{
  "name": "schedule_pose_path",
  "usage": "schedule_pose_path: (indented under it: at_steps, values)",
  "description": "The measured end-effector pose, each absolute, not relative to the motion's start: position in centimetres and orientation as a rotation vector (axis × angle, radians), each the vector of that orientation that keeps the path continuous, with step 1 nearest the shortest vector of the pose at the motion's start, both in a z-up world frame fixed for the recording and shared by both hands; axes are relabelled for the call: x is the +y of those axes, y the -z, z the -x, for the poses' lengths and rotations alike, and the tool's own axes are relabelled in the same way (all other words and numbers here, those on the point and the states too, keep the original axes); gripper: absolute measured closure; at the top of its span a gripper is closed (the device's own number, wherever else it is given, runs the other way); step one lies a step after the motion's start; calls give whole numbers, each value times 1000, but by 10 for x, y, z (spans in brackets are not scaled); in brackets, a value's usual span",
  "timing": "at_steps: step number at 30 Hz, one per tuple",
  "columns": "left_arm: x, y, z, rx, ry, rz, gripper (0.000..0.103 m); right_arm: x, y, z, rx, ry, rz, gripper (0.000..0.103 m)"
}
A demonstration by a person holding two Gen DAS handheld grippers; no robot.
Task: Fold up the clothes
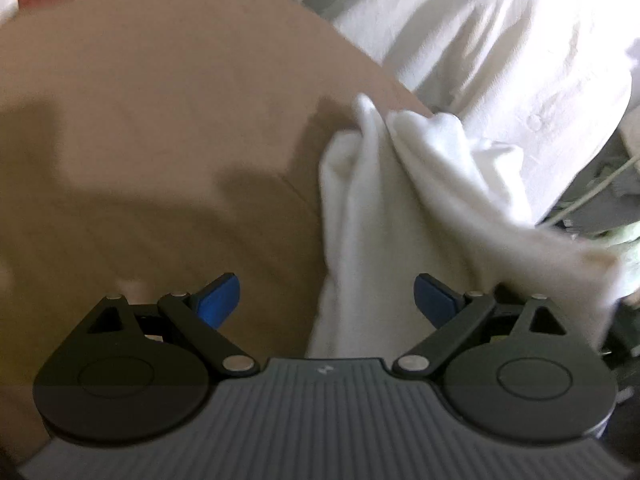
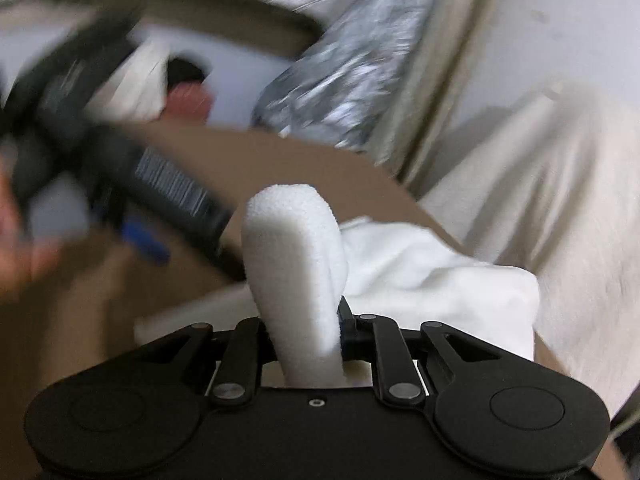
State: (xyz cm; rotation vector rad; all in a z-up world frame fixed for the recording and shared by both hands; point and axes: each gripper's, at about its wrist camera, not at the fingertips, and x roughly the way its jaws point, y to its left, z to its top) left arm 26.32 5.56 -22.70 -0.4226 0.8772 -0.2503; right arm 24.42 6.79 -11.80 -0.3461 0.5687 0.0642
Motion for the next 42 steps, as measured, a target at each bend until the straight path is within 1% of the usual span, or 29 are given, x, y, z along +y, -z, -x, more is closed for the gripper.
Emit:
schedule_pose_path:
  at_steps: [2, 4, 6, 7, 8, 9, 11, 12, 13, 14, 15, 16, 17, 18, 19, 20, 21, 23, 25, 28, 32, 35, 37, 40, 42]
  values:
    - [59, 217, -257, 827, 243, 383, 8, 69, 110, -242, 537, -41, 291, 84]
    - [70, 219, -260, 819, 308, 499, 9, 73, 116, -238, 517, -37, 303, 84]
    - [80, 224, -264, 820, 379, 624, 15, 76, 125, -239, 529, -44, 315, 84]
    - [82, 230, -267, 839, 417, 681, 21, 80, 131, -239, 533, -52, 343, 83]
    - [82, 236, -270, 859, 449, 718, 30, 85, 138, -238, 526, -63, 394, 83]
    - [79, 242, -274, 879, 473, 733, 32, 95, 148, -236, 520, -80, 483, 83]
    - [67, 250, -280, 925, 491, 696, 33, 115, 174, -238, 570, -121, 672, 83]
    - [60, 254, -282, 950, 499, 677, 33, 120, 185, -240, 610, -134, 703, 83]
    - [53, 258, -284, 970, 511, 665, 33, 119, 192, -243, 643, -136, 663, 83]
    - [46, 263, -286, 996, 520, 653, 31, 115, 194, -245, 656, -129, 611, 83]
    - [40, 269, -288, 1026, 525, 647, 27, 111, 192, -246, 663, -121, 554, 82]
    - [38, 275, -289, 1057, 519, 659, 19, 107, 186, -246, 659, -111, 492, 81]
    - [38, 280, -290, 1091, 509, 684, 6, 104, 182, -245, 662, -103, 443, 79]
    - [39, 287, -292, 1133, 487, 705, 2, 101, 180, -244, 675, -99, 416, 76]
    - [39, 294, -294, 1164, 463, 712, 3, 100, 179, -240, 679, -102, 416, 73]
    - [39, 298, -296, 1178, 450, 709, 7, 101, 181, -231, 669, -116, 456, 69]
    - [38, 299, -296, 1182, 441, 699, 9, 102, 183, -219, 656, -131, 497, 66]
    - [34, 296, -295, 1172, 433, 665, 10, 105, 185, -186, 620, -159, 573, 50]
    - [29, 293, -294, 1163, 419, 625, 10, 105, 183, -152, 582, -143, 580, 41]
    - [20, 289, -291, 1148, 398, 565, 10, 88, 181, -114, 599, -40, 466, 40]
    - [9, 283, -288, 1126, 369, 485, 7, 45, 180, -104, 678, 144, 276, 40]
    - [1, 279, -285, 1110, 348, 425, 6, 4, 177, -107, 699, 234, 53, 40]
    - [-4, 276, -283, 1098, 334, 386, 5, -10, 183, -112, 705, 260, -37, 40]
    - [-8, 277, -284, 1095, 321, 356, 2, -28, 192, -125, 673, 245, -104, 40]
    - [-8, 280, -286, 1099, 315, 374, 2, -39, 196, -143, 673, 233, -135, 36]
